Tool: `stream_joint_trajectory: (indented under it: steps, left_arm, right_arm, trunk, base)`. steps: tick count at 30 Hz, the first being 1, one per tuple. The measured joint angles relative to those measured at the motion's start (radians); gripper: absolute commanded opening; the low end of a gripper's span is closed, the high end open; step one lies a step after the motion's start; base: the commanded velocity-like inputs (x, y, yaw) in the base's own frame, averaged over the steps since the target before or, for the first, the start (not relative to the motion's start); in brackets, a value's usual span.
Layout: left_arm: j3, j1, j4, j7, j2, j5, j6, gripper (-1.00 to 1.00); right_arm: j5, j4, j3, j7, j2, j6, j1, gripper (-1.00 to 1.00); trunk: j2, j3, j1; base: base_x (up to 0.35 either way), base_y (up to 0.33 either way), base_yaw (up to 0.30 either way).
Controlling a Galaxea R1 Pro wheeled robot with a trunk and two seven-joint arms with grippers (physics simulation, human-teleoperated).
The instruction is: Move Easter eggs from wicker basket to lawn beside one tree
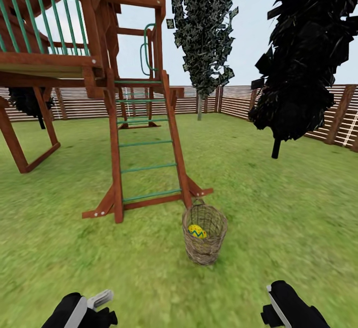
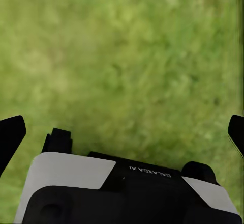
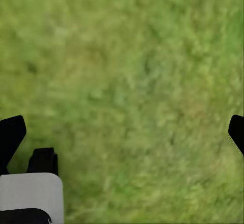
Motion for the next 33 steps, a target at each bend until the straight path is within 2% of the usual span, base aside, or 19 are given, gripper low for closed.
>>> stream_joint_trajectory:
  steps: [33]
  left_arm:
    - [0.0, 0.0, 0.0, 0.0, 0.001, 0.001, 0.0, 1.0]
  right_arm:
    - [0.001, 0.001, 0.001, 0.0, 0.003, 0.0, 0.0, 1.0]
  trunk:
    - [0.0, 0.0, 0.0]
  base:
    - [0.35, 0.0, 0.0]
